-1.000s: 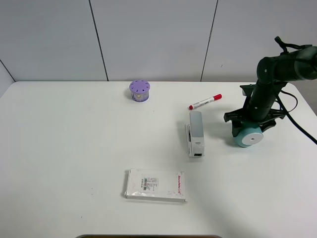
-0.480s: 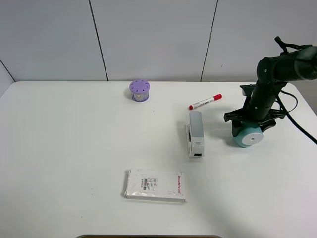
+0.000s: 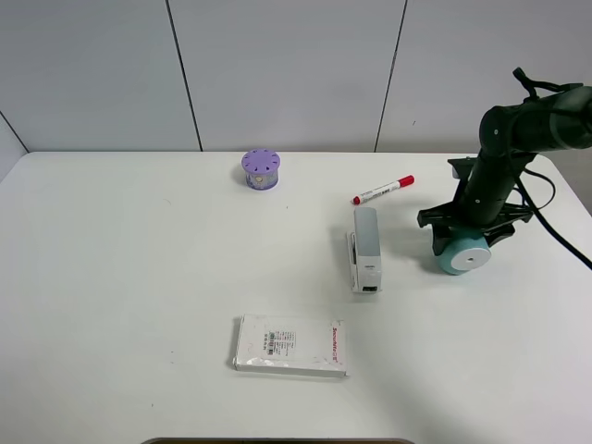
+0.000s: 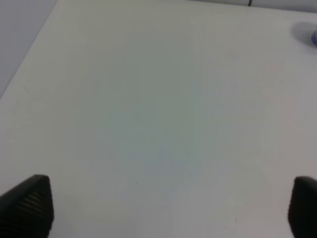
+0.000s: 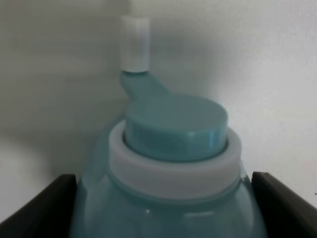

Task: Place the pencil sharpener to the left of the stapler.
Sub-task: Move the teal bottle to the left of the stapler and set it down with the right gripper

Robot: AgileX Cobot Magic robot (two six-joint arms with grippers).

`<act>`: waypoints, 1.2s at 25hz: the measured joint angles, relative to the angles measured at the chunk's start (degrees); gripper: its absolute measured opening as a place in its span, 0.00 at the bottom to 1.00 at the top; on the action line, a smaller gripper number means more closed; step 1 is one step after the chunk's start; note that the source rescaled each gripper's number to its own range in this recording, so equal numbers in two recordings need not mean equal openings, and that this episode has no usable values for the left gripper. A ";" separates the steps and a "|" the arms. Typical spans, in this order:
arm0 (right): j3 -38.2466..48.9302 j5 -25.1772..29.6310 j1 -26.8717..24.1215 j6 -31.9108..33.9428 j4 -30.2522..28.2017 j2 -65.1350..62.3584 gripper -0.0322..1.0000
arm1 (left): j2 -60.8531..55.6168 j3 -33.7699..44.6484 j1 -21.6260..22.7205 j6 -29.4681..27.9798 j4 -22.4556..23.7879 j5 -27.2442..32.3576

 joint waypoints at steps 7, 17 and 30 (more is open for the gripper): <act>0.00 1.24 0.00 0.00 0.44 -3.26 0.04 | 0.00 0.00 0.00 0.00 0.00 0.00; -7.93 8.81 0.00 0.00 0.81 -9.03 0.04 | 0.00 0.00 0.00 0.00 0.00 0.00; -26.18 16.30 7.98 -2.06 8.16 -9.44 0.04 | 0.00 0.00 0.00 0.00 0.00 0.00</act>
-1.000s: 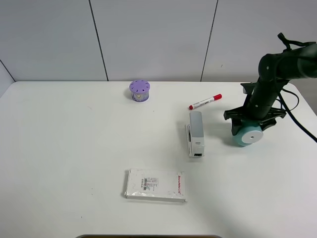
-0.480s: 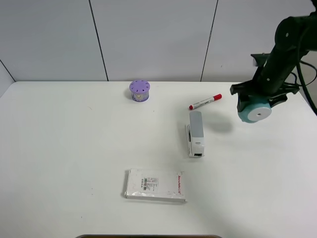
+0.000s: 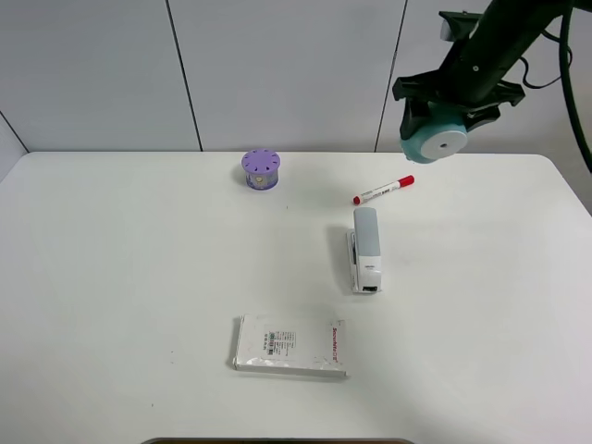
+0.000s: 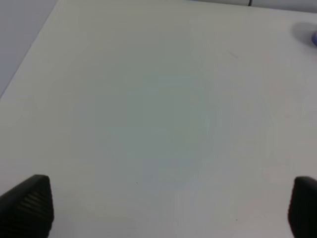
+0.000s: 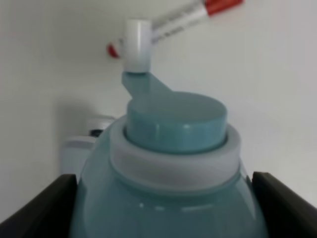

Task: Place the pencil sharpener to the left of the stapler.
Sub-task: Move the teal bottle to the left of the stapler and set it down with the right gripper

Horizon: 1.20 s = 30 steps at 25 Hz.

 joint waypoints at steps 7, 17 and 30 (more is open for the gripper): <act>-1.94 -0.34 6.21 0.00 1.44 0.00 0.04 | 0.00 0.00 0.00 0.00 0.00 0.00; -2.22 -3.42 15.54 0.00 2.38 3.60 0.04 | 0.00 0.00 0.00 0.00 0.00 0.00; -2.27 -6.90 22.88 0.00 3.74 15.58 0.04 | 0.00 0.00 0.00 0.00 0.00 0.00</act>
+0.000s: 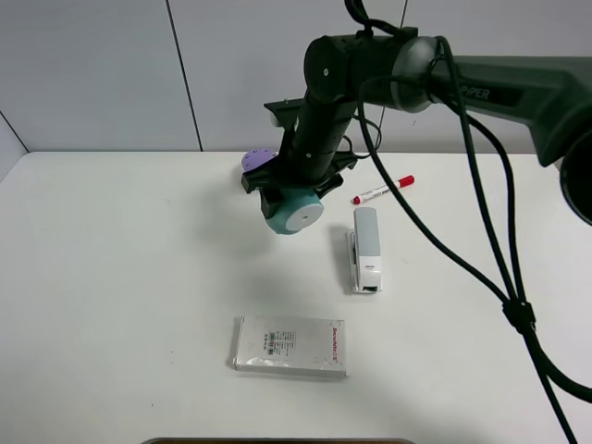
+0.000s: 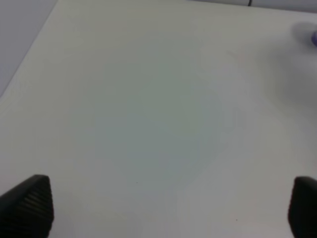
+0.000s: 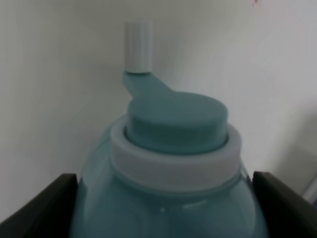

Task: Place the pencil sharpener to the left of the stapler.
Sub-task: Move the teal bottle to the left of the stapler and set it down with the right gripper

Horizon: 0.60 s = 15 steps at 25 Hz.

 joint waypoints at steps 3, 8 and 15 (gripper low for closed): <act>-0.28 -0.38 0.00 0.00 0.66 1.99 0.04 | 0.00 0.00 0.00 0.00 0.00 0.00; -0.34 -0.54 0.00 0.00 1.75 4.12 0.03 | 0.00 0.00 0.00 0.00 0.00 0.00; -0.34 -0.49 0.00 0.00 1.82 6.59 0.03 | 0.00 0.00 0.00 0.00 0.00 0.00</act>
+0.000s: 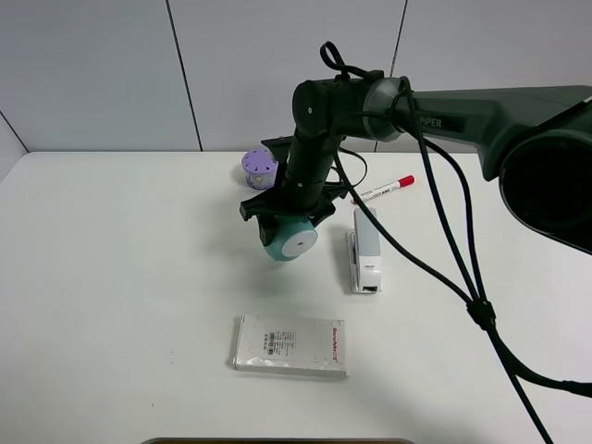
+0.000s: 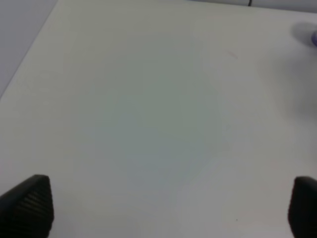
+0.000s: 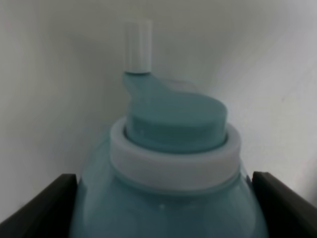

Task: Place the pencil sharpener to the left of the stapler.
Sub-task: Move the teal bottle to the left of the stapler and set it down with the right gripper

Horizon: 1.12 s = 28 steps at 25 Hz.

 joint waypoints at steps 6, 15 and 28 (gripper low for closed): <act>0.00 0.90 0.00 0.00 0.11 1.60 0.03 | 0.00 0.00 0.00 0.00 0.00 0.00; -0.12 2.09 0.00 0.00 -0.29 2.56 0.03 | 0.00 0.00 0.00 0.00 0.00 0.00; -0.12 2.22 0.00 0.00 -0.29 2.63 0.03 | 0.00 0.00 0.00 0.00 0.00 0.00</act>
